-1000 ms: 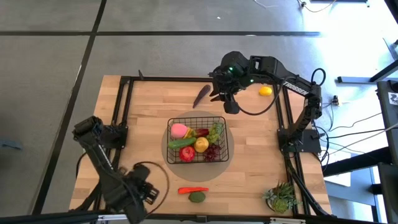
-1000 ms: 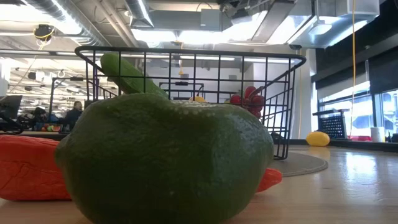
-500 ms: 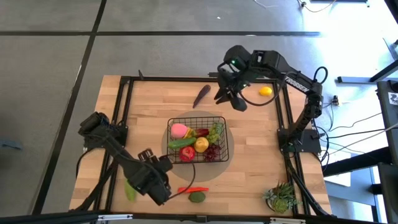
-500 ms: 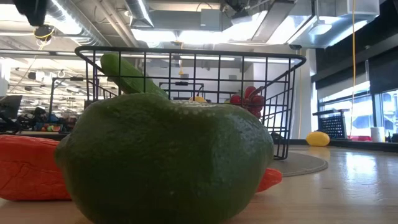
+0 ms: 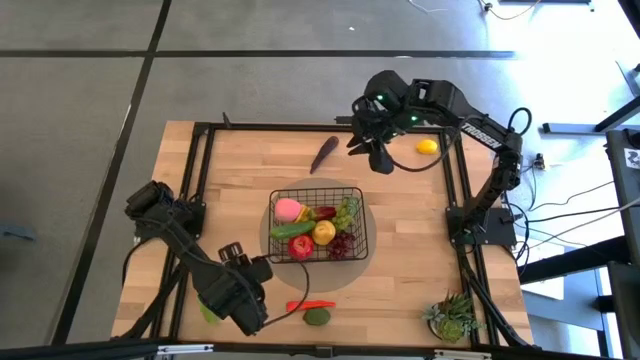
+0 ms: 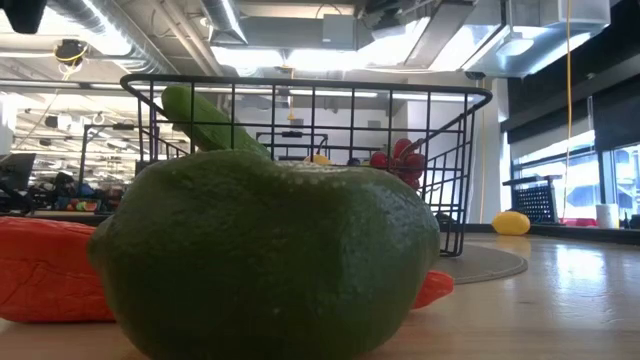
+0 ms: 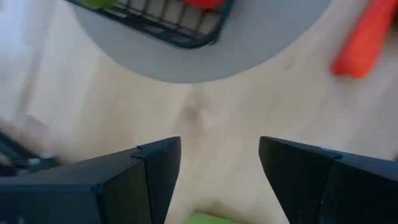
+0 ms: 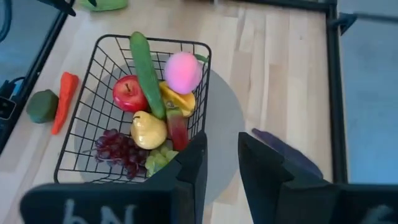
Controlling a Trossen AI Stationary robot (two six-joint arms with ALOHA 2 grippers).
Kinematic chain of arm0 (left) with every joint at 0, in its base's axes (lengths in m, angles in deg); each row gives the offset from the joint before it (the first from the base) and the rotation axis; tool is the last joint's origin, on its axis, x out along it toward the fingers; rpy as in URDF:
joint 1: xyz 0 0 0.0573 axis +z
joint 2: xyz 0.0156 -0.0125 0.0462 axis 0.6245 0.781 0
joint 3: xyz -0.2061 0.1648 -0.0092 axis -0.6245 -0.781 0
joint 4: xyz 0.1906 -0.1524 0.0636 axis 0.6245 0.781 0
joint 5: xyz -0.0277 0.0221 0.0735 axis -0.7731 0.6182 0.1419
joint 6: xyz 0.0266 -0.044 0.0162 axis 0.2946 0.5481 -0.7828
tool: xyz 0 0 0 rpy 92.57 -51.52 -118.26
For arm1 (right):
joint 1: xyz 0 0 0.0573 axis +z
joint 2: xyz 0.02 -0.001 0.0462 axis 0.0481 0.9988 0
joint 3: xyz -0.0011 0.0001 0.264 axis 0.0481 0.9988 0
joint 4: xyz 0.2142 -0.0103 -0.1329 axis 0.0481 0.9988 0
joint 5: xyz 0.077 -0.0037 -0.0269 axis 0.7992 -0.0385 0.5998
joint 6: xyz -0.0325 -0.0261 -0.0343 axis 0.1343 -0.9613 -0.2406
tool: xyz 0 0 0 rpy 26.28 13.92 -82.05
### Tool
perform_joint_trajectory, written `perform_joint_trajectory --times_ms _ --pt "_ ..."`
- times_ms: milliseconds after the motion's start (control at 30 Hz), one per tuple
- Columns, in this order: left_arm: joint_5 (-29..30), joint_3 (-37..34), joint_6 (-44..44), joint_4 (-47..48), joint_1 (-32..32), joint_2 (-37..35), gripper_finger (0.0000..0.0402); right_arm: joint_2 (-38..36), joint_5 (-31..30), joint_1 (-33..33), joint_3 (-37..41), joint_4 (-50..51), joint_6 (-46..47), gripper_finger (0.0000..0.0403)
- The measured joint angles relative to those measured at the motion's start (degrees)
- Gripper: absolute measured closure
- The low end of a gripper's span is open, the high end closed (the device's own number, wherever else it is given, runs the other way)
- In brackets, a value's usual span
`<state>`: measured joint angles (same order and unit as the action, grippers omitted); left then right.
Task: Build produce basket
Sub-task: Put the orange carrot into the black wire basket
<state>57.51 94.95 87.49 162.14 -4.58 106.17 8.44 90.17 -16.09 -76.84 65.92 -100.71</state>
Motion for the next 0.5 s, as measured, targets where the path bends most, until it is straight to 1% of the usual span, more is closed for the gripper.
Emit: perform_joint_trajectory --times_ms 167,367,433,500 --pt "-0.8 0.0 3.6 -5.4 3.0 -0.1 0.0195 -3.7 0.4 0.6 0.0 -0.2 -0.2 0.0319" --pt "-1.0 0.0 7.4 -6.7 8.0 -0.1 0.0195 -9.4 0.3 2.0 0.0 1.0 1.1 0.0319" --pt "-1.0 0.0 5.6 -10.5 9.0 -0.1 0.0195 -10.8 0.3 3.1 0.0 1.1 1.1 0.0319" --pt "-1.3 0.0 0.3 -15.9 9.5 -0.1 0.0195 -11.8 -0.5 3.9 0.0 1.6 1.2 0.0319"
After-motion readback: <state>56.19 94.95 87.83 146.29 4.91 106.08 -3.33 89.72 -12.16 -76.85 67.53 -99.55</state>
